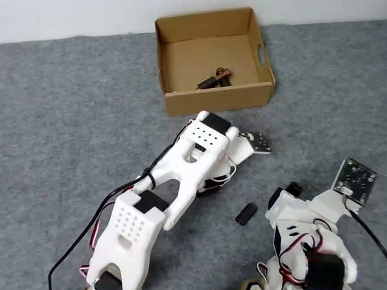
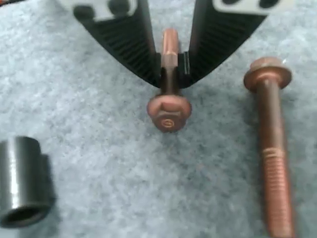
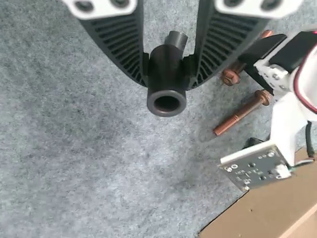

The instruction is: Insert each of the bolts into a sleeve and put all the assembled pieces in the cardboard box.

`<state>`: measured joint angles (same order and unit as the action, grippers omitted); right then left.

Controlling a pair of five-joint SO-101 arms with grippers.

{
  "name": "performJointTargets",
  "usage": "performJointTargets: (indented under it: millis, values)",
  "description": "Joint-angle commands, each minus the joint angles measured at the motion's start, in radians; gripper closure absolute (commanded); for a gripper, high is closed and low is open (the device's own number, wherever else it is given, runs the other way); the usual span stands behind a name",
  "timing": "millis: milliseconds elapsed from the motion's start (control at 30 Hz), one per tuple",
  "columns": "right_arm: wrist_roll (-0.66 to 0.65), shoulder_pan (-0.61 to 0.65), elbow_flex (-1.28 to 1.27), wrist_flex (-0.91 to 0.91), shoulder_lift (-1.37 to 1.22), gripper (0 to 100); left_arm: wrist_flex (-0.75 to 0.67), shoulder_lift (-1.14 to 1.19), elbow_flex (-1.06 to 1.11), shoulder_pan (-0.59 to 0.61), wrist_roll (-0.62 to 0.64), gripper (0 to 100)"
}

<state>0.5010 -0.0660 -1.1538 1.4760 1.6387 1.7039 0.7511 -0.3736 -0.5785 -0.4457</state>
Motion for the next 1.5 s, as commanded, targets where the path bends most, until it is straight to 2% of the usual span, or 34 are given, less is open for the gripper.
performJointTargets:
  millis: [0,367,533,700,800,1167,1267,1367,1467]
  values:
    - [0.0,0.005,0.011,-0.021,-0.001,99.0,-0.006,0.015,-0.002,0.002,0.012,92]
    - [0.0,0.005,0.011,-0.021,-0.001,99.0,-0.002,0.032,-0.107,-0.008,0.012,89]
    - [0.0,0.005,0.011,-0.021,-0.001,99.0,-0.002,0.044,-0.061,-0.044,0.014,89]
    - [0.0,0.005,0.011,-0.021,-0.001,99.0,-0.002,0.074,-0.062,-0.071,0.014,99]
    - [0.0,0.005,0.011,-0.021,-0.001,99.0,0.025,0.06,-0.071,-0.075,0.025,100]
    - [0.0,0.005,0.011,-0.021,-0.001,99.0,0.051,-0.296,-0.07,-0.015,0.187,100]
    - [-0.003,0.005,0.011,-0.021,-0.001,99.0,0.051,-0.422,-0.03,0.006,0.275,100]
    - [-0.005,0.012,0.021,-0.016,-0.001,99.0,0.051,-0.548,0.05,0.021,0.434,100]
    - [-0.006,0.077,0.023,-0.015,-0.001,99.1,0.049,-0.677,0.159,0.029,0.442,100]
